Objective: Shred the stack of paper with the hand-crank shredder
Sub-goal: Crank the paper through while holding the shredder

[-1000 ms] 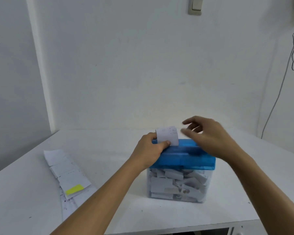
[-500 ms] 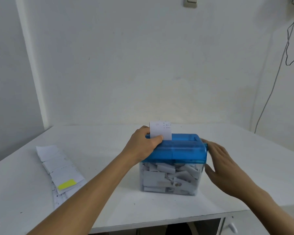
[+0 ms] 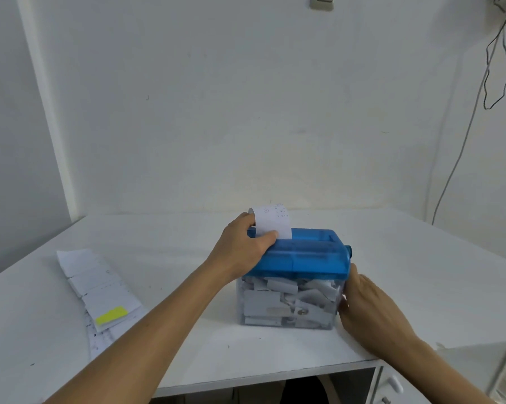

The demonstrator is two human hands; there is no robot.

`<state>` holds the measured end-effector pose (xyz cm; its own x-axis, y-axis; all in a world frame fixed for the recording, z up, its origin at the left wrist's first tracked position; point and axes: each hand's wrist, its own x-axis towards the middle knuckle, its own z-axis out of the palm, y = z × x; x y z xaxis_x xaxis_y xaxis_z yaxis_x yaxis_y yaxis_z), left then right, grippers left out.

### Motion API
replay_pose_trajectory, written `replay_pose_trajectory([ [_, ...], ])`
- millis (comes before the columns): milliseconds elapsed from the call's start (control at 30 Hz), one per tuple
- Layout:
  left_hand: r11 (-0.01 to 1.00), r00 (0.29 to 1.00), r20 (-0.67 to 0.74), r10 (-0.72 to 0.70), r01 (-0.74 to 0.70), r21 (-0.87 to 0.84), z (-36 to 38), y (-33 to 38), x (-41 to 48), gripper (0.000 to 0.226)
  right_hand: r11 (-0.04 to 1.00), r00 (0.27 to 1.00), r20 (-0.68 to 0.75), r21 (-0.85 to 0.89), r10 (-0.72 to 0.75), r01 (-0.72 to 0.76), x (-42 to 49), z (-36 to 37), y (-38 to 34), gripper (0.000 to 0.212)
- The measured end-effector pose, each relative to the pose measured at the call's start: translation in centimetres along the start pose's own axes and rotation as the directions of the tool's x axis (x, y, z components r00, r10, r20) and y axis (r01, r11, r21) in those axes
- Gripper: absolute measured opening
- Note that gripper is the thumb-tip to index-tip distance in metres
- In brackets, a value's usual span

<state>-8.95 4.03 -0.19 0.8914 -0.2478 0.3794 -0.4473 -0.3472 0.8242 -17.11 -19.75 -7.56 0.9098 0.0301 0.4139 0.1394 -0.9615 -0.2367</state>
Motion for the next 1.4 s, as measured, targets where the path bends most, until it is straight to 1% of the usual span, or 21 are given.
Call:
replay_pose_trajectory([
  [67, 1.0, 1.0, 0.0, -0.004, 0.004, 0.017, 0.0, -0.1, 0.0, 0.025, 0.998, 0.999, 0.02, -0.049, 0.041, -0.04, -0.6, -0.7, -0.6, 0.024],
  [167, 0.999, 1.0, 0.007, 0.002, -0.002, 0.036, 0.0, -0.1, 0.0, 0.035, 0.993, 0.993, 0.106, -0.102, 0.061, -0.05, -1.0, -2.1, -1.0, 0.021],
  [267, 1.0, 1.0, 0.011, 0.003, -0.003, 0.015, -0.1, 0.0, 0.0, 0.027, 0.997, 0.964, 0.255, -0.006, 0.08, -0.081, -0.8, -4.1, -0.7, 0.025],
  [300, 1.0, 1.0, 0.013, 0.006, -0.006, 0.006, -0.1, 0.1, 0.0, 0.026, 0.988, 0.964, 0.249, 0.097, 0.092, -0.119, -0.4, -5.3, -0.8, 0.024],
  [333, 1.0, 1.0, 0.013, 0.01, -0.01, -0.006, -0.2, 0.1, 0.0, 0.025, 0.959, 0.974, 0.191, 0.23, 0.12, -0.163, 0.3, -6.8, -1.1, 0.023],
  [367, 1.0, 1.0, 0.014, 0.014, -0.014, -0.012, -0.2, 0.1, 0.0, 0.025, 0.921, 0.985, 0.071, 0.348, 0.158, -0.173, 1.2, -8.3, -1.5, 0.026],
  [400, 1.0, 1.0, 0.016, 0.015, -0.015, -0.013, -0.2, 0.0, 0.0, 0.025, 0.901, 0.98, -0.068, 0.409, 0.186, -0.143, 2.3, -9.6, -2.0, 0.031],
  [433, 1.0, 1.0, 0.022, 0.019, -0.019, -0.009, -0.3, 0.1, 0.0, 0.024, 0.911, 0.97, -0.166, 0.402, 0.177, -0.097, 3.5, -10.5, -2.6, 0.033],
  [467, 1.0, 0.999, 0.028, 0.021, -0.021, -0.006, -0.3, 0.1, -0.1, 0.024, 0.925, 0.971, -0.193, 0.375, 0.138, -0.057, 4.5, -11.0, -3.7, 0.03],
  [500, 1.0, 0.999, 0.033, 0.025, -0.025, -0.001, -0.3, 0.2, -0.2, 0.024, 0.94, 0.984, -0.158, 0.34, 0.086, -0.028, 5.4, -11.0, -5.1, 0.025],
  [533, 1.0, 0.999, 0.031, 0.025, -0.025, 0.002, -0.4, 0.2, -0.1, 0.025, 0.955, 0.996, -0.082, 0.295, 0.04, -0.014, 6.1, -10.6, -6.5, 0.024],
  [600, 1.0, 0.999, 0.031, 0.031, -0.031, 0.003, -0.4, 0.1, -0.1, 0.031, 0.969, 0.997, 0.069, 0.244, 0.027, -0.043, 7.4, -9.1, -8.4, 0.029],
  [667, 0.999, 0.999, 0.034, 0.031, -0.032, 0.024, -0.4, 0.1, -0.1, 0.041, 0.961, 0.995, 0.093, 0.266, 0.047, -0.07, 8.5, -8.1, -9.2, 0.031],
  [733, 0.999, 0.999, 0.039, 0.034, -0.035, 0.017, -0.5, 0.2, -0.1, 0.038, 0.932, 0.993, 0.1, 0.349, 0.063, -0.095, 9.3, -7.8, -9.4, 0.034],
  [800, 0.999, 0.999, 0.037, 0.037, -0.038, 0.006, -0.4, 0.2, -0.1, 0.033, 0.906, 0.99, 0.121, 0.406, 0.075, -0.119, 9.7, -7.9, -9.4, 0.03],
  [900, 1.0, 1.0, 0.024, 0.016, -0.017, 0.017, -0.3, 0.4, -0.2, 0.03, 0.88, 0.99, 0.101, 0.456, 0.098, -0.133, 9.7, -7.6, -9.0, 0.028],
  [1000, 1.0, 1.0, -0.01, 0.0, 0.0, 0.005, -0.1, 0.3, -0.4, 0.004, 0.896, 0.992, 0.068, 0.426, 0.102, -0.122, 9.4, -7.0, -8.4, 0.025],
  [1100, 1.0, 0.999, -0.02, 0.024, -0.024, 0.01, -0.1, 0.7, -0.7, 0.025, 0.901, 0.996, 0.042, 0.423, 0.08, -0.09, 9.3, -6.6, -8.2, 0.023],
  [1200, 0.999, 0.999, -0.026, 0.024, -0.023, 0.043, 0.0, 1.0, -0.8, 0.031, 0.905, 0.998, 0.007, 0.421, 0.057, -0.055, 9.1, -6.5, -8.1, 0.024],
  [1300, 0.996, 0.999, -0.032, 0.04, -0.037, 0.082, 0.0, 1.1, -1.0, 0.028, 0.911, 0.999, -0.039, 0.411, 0.032, -0.013, 8.9, -6.3, -8.1, 0.023],
  [1400, 0.99, 0.997, -0.034, 0.069, -0.065, 0.124, 0.1, 1.2, -1.3, 0.008, 0.911, 0.999, -0.049, 0.413, 0.022, 0.0, 8.8, -6.2, -7.9, 0.021],
])
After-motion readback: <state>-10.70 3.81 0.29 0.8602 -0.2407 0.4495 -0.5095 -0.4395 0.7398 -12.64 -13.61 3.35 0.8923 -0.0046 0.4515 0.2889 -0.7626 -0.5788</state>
